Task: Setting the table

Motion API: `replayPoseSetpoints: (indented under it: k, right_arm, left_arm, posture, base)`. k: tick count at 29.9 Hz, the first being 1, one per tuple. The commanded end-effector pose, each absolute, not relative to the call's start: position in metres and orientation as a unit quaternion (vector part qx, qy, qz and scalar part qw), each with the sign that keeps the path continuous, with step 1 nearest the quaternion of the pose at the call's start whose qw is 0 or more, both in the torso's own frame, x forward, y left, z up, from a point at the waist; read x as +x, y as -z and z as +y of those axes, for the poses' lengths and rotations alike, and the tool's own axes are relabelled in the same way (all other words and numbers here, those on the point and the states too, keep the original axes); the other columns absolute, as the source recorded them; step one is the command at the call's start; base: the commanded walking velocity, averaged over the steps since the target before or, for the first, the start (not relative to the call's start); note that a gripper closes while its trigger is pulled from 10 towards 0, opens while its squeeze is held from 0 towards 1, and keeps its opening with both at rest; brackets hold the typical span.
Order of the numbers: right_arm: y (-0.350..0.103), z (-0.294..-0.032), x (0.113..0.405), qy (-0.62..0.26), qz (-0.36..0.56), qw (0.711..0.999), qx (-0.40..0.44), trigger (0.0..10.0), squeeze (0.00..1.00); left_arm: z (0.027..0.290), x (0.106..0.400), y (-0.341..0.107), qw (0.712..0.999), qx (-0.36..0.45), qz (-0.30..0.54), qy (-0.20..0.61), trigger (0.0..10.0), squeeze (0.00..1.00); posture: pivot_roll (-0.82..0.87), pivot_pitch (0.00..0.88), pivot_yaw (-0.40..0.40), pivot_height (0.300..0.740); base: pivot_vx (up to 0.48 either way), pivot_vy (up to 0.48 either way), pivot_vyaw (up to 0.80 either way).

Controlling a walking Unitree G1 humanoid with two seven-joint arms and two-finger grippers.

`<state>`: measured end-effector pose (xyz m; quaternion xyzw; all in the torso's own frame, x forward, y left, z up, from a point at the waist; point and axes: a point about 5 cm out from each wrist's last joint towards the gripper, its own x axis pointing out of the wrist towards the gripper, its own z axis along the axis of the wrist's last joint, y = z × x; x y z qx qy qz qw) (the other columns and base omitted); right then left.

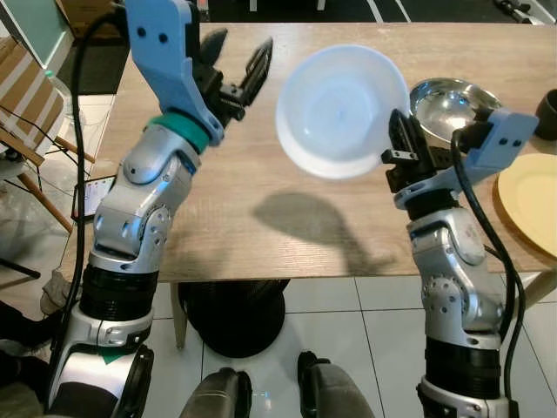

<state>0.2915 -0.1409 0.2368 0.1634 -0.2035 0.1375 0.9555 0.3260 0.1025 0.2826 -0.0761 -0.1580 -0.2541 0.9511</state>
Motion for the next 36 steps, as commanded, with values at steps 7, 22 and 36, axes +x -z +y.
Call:
replayPoseSetpoints:
  k: [7, 22, 36]
  right_arm:
    - [-0.245, -0.124, 0.282, -0.191, -0.217, 0.941, 0.175, 0.0, 0.00]
    - [-0.246, -0.115, 0.281, -0.206, -0.211, 0.940, 0.173, 10.0, 0.00]
    - [-0.245, -0.120, 0.285, -0.187, -0.209, 0.945, 0.169, 10.0, 0.00]
  left_arm:
    - [0.101, 0.331, -0.265, 0.951, -0.104, -0.102, 0.272, 10.0, 0.00]
    - [0.104, 0.336, -0.262, 0.966, -0.076, -0.083, 0.231, 0.0, 0.00]
    - [0.105, 0.337, -0.264, 0.969, -0.067, -0.093, 0.220, 0.0, 0.00]
  posture:
    - [0.00, 0.081, 0.049, 0.740]
    - [0.00, 0.077, 0.050, 0.740]
    - [0.00, 0.080, 0.050, 0.740]
  base:
    - [0.000, 0.000, 0.00]
    - [0.000, 0.000, 0.00]
    - [0.000, 0.000, 0.00]
